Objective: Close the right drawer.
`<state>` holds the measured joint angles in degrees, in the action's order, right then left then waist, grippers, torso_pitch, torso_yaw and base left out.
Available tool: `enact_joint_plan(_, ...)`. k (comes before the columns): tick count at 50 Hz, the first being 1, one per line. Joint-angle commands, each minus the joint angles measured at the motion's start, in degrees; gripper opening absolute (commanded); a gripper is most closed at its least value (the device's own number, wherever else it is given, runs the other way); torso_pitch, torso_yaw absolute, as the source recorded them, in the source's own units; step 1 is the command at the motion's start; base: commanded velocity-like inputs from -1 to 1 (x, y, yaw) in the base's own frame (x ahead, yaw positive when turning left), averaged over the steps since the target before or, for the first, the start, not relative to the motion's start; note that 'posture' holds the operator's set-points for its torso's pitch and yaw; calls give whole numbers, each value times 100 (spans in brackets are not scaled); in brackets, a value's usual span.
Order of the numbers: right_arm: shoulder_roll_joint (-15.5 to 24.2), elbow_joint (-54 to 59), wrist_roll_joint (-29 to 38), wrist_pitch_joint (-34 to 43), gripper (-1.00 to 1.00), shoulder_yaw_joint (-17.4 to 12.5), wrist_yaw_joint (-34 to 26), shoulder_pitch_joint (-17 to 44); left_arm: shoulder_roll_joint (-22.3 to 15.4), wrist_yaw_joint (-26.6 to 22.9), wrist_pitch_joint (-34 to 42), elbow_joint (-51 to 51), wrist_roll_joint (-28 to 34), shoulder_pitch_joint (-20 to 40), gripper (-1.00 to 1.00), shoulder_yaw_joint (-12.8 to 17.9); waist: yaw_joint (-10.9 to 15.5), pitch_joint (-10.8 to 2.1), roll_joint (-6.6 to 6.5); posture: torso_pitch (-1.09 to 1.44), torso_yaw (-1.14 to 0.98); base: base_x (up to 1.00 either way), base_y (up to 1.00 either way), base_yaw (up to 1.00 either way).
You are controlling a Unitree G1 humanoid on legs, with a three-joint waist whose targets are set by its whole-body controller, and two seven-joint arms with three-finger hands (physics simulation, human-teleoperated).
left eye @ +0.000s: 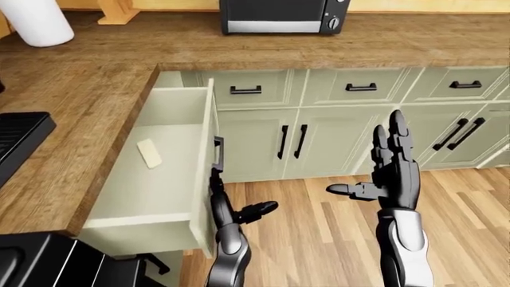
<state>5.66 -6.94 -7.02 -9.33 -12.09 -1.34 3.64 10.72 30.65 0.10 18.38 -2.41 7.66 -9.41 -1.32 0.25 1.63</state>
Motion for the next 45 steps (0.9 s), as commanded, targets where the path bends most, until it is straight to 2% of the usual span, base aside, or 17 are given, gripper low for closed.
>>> enact_joint_plan(1,46,-224,-7,-183,100,-32,-2,105,-44,281,-219,-293,33,83,100,199,43,-108,24,0,0,0,0,0)
enact_joint_plan(20,46,-143,-2,-247,100,-20,4,110,-139,782,67,-615,11,-11,100,341,24,-112,21,0,0,0,0,0)
enact_joint_plan(37,42,-80,5,-267,100,2,-12,113,-270,896,35,-937,-65,-205,100,452,49,-110,21,0,0,0,0,0)
enact_joint_plan(45,33,-123,21,-235,100,10,-14,96,-354,986,9,-956,-90,-197,100,597,72,-87,26,0,0,0,0,0)
